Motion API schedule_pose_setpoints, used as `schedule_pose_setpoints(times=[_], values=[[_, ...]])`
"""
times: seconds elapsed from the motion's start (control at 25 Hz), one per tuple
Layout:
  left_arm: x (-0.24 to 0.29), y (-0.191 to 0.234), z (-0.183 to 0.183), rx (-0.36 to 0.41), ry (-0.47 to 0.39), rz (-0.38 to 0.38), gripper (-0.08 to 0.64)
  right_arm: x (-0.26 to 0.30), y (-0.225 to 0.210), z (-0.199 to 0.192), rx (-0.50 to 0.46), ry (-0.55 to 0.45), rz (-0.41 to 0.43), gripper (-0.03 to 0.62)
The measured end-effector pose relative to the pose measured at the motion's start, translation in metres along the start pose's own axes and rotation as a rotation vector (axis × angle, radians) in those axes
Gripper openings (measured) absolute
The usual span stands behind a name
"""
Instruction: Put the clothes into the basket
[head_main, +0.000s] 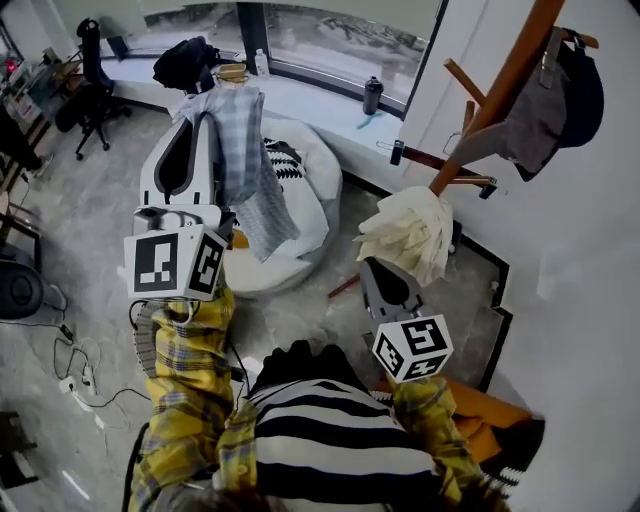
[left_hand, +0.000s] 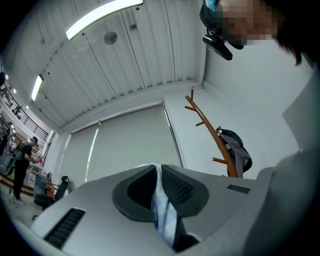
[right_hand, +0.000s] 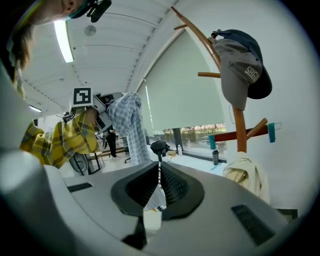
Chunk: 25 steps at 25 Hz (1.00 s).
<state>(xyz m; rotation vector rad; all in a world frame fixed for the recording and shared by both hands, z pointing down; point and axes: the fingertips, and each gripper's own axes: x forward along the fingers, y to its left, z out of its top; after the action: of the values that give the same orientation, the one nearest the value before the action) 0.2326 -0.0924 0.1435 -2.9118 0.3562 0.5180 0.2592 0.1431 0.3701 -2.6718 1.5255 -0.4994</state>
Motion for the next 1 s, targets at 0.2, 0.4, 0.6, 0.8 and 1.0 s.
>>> schedule_pose_setpoints(times=[0.2, 0.4, 0.6, 0.8, 1.0], values=[[-0.057, 0.037, 0.010, 0.070, 0.034, 0.127, 0.044, 0.009, 0.039, -0.011, -0.032, 0.021, 0.131, 0.028], [-0.123, 0.086, 0.015, 0.134, 0.088, 0.280, 0.044, 0.022, 0.084, -0.020, -0.074, 0.048, 0.261, 0.028], [-0.186, 0.132, 0.012, 0.160, 0.150, 0.414, 0.044, 0.038, 0.125, -0.024, -0.107, 0.065, 0.360, 0.028], [-0.234, 0.164, 0.012, 0.171, 0.179, 0.485, 0.044, 0.059, 0.159, -0.028, -0.121, 0.080, 0.402, 0.028], [-0.274, 0.195, 0.004, 0.156, 0.217, 0.523, 0.044, 0.083, 0.210, -0.036, -0.136, 0.110, 0.455, 0.028]])
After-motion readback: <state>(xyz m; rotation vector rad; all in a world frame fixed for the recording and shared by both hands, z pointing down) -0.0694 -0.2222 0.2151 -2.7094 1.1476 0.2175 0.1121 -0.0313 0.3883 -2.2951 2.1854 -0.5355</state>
